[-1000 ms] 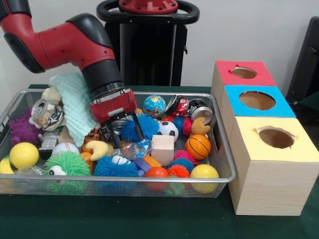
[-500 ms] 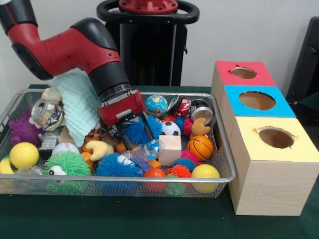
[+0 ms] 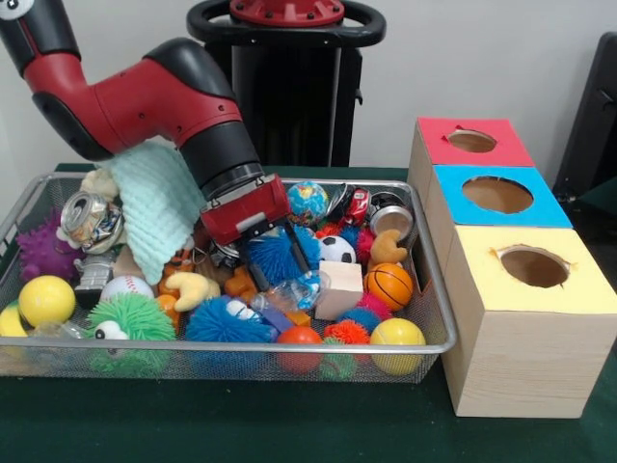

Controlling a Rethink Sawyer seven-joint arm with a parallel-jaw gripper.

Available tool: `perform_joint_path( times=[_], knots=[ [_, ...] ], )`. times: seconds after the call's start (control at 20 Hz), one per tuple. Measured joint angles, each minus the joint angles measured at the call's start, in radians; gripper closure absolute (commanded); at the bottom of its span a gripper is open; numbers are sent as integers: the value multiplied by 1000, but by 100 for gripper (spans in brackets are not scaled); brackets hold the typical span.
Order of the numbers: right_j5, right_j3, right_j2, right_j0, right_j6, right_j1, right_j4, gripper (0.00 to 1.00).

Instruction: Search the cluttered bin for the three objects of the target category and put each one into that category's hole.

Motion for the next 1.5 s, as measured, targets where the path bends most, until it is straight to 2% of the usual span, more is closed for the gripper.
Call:
perform_joint_path(
  times=[0.2, 0.45, 0.8, 1.1, 1.35, 1.5],
  knots=[
    [-23, 0, -20, 43, 0, -22, 6, 0],
    [-109, -1, -83, 131, 0, -64, 32, 0],
    [-272, 0, -285, 301, 0, -154, 147, 0],
    [-328, 1, -416, 426, 0, -201, 248, 0],
    [-368, 9, -489, 496, 0, -221, 313, 0],
    [-435, 16, -582, 586, 1, -232, 395, 0]
  ],
)
